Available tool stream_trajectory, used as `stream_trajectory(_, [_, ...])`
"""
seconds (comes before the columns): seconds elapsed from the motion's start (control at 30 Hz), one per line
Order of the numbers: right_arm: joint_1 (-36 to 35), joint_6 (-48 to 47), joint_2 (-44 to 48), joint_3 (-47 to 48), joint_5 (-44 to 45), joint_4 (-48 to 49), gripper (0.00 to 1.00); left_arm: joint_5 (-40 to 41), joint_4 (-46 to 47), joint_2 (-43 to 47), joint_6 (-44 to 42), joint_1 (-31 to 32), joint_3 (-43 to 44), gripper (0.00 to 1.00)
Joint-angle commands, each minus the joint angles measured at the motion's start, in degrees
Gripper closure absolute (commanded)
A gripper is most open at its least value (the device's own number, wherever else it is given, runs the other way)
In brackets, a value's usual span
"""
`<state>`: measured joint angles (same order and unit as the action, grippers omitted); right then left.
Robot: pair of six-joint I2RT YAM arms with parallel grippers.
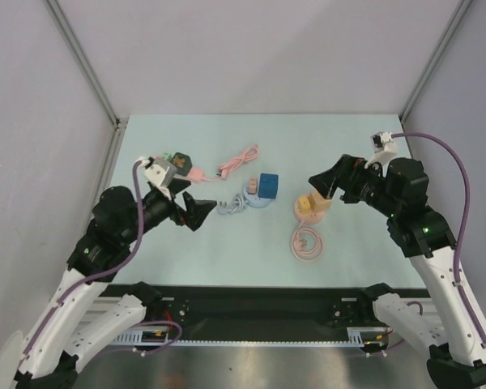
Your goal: Insert the plug
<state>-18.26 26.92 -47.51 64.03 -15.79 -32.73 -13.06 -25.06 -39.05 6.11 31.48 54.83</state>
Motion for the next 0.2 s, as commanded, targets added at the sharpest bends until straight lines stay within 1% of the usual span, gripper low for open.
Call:
stream_trajectory(0.0, [0.0, 0.1, -0.3, -1.0, 1.1, 1.4, 0.00, 1.4, 3.3, 2.0, 1.4, 0.2, -0.2, 0.00])
stream_trajectory(0.17, [0.1, -1.4, -2.5, 0.4, 2.3, -0.2, 0.00, 2.4, 3.6, 2.7, 1.7, 0.2, 0.0, 0.00])
